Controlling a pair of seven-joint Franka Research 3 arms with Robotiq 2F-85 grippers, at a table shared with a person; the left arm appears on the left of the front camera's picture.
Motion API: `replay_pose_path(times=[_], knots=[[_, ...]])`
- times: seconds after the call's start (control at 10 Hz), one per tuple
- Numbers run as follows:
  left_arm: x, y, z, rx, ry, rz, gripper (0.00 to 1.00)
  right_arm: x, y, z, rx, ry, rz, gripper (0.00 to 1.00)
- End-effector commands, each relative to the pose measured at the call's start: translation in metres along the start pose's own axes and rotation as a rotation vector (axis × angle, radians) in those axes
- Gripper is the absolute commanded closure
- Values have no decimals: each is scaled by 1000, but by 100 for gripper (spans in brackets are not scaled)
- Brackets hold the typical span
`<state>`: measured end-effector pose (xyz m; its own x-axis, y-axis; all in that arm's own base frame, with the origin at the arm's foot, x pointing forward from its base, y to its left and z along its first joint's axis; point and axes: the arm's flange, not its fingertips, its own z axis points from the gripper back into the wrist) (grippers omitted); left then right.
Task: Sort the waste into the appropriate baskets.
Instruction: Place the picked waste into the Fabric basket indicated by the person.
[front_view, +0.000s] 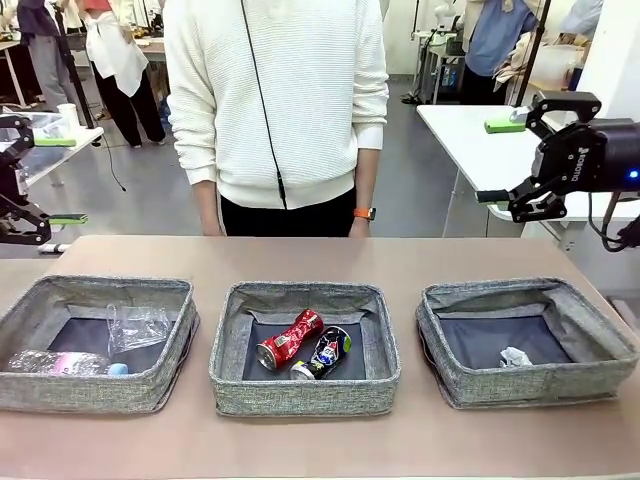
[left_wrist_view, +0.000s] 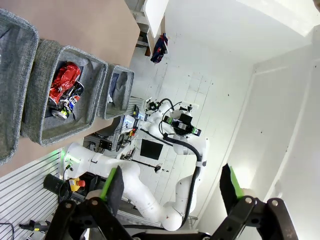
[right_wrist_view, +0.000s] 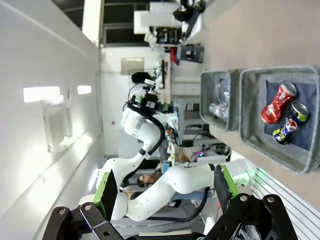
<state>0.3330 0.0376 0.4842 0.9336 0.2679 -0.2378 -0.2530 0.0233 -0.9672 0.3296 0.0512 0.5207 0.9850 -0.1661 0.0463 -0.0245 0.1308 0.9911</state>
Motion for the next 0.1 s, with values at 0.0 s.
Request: replay_pose_path(times=[0.0], knots=[[-1, -1, 2, -1, 11, -17, 0, 2, 3, -1, 25, -2, 3, 0]])
